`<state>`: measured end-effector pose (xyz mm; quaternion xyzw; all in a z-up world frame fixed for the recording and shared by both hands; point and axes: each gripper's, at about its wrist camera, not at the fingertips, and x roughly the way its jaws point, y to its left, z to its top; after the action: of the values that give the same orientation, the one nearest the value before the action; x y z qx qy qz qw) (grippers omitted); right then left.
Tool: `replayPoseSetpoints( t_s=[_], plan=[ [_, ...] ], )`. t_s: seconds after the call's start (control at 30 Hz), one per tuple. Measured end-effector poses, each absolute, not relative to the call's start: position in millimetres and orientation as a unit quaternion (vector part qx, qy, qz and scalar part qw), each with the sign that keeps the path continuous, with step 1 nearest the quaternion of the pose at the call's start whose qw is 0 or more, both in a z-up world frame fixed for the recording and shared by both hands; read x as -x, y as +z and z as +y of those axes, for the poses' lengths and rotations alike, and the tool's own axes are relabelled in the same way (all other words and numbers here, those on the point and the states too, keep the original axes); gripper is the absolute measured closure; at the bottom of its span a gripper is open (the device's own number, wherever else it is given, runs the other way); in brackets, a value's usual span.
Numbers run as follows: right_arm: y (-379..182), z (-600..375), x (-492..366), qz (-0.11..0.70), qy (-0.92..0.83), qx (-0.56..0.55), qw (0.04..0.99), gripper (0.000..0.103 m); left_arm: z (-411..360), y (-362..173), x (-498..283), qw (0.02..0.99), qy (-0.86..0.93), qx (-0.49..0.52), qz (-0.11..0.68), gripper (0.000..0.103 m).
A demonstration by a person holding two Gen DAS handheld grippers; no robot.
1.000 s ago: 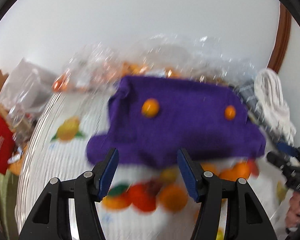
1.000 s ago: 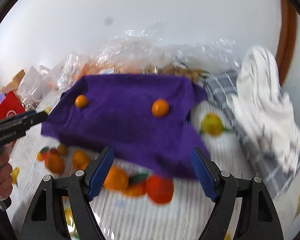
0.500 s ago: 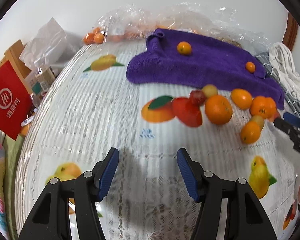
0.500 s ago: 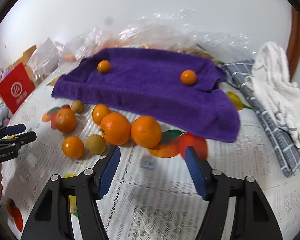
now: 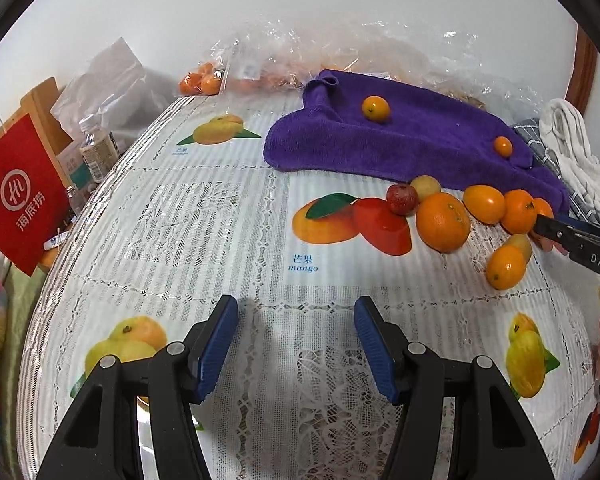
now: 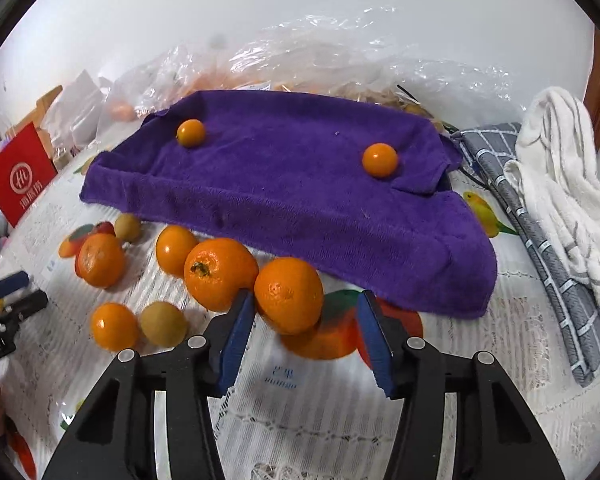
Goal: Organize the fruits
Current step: 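Grasp a small red fruit with the left tool while the right tool grasps an orange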
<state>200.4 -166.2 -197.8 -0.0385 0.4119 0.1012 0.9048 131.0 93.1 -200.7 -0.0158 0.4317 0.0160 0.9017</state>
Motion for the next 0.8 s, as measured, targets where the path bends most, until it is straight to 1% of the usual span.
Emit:
replayPoseSetpoints(
  t_s=[0.03,0.07,0.2,0.33,0.37,0.43,0.63,0.67,0.7,0.8],
  plan=[
    [-198.1,-166.5,-200.4,0.413,0.114,0.032,0.903,0.066,93.6,-200.3,-131.2,0.902,0.014,0.018,0.431,0.045],
    [-197.7,-165.9,-199.1,0.412,0.119,0.032,0.903,0.068,93.9,-199.5,-131.4,0.902,0.009,0.023,0.431,0.045],
    [-193.0,-172.2,-183.9,0.404,0.112,0.037,0.907,0.068,89.8,-190.3,-137.2,0.903,-0.025,0.049,0.425,0.045],
    [-188.5,-189.3,-167.2,0.394,0.103,0.029,0.913,0.068,77.5,-180.4,-149.9,0.911,-0.029,0.037,0.41,0.045],
    [-189.0,-192.5,-164.1,0.393,0.098,0.029,0.914,0.068,75.7,-180.3,-156.1,0.91,-0.028,0.036,0.412,0.046],
    [-192.1,-199.3,-161.1,0.396,0.093,0.025,0.913,0.068,71.7,-183.9,-169.9,0.903,-0.027,0.028,0.428,0.058],
    [-199.2,-208.1,-162.2,0.398,0.101,0.001,0.912,0.068,62.0,-195.3,-191.7,0.894,-0.057,0.013,0.443,0.059],
    [-198.7,-208.2,-162.0,0.397,0.102,0.0,0.912,0.068,61.1,-195.5,-193.5,0.895,-0.062,0.014,0.443,0.059],
    [-198.8,-208.9,-161.7,0.396,0.104,-0.001,0.912,0.068,59.6,-195.0,-195.5,0.895,-0.069,0.015,0.44,0.061],
    [-201.2,-209.9,-161.4,0.396,0.105,-0.009,0.912,0.067,52.1,-194.2,-203.3,0.894,-0.084,0.008,0.44,0.061]
  ],
)
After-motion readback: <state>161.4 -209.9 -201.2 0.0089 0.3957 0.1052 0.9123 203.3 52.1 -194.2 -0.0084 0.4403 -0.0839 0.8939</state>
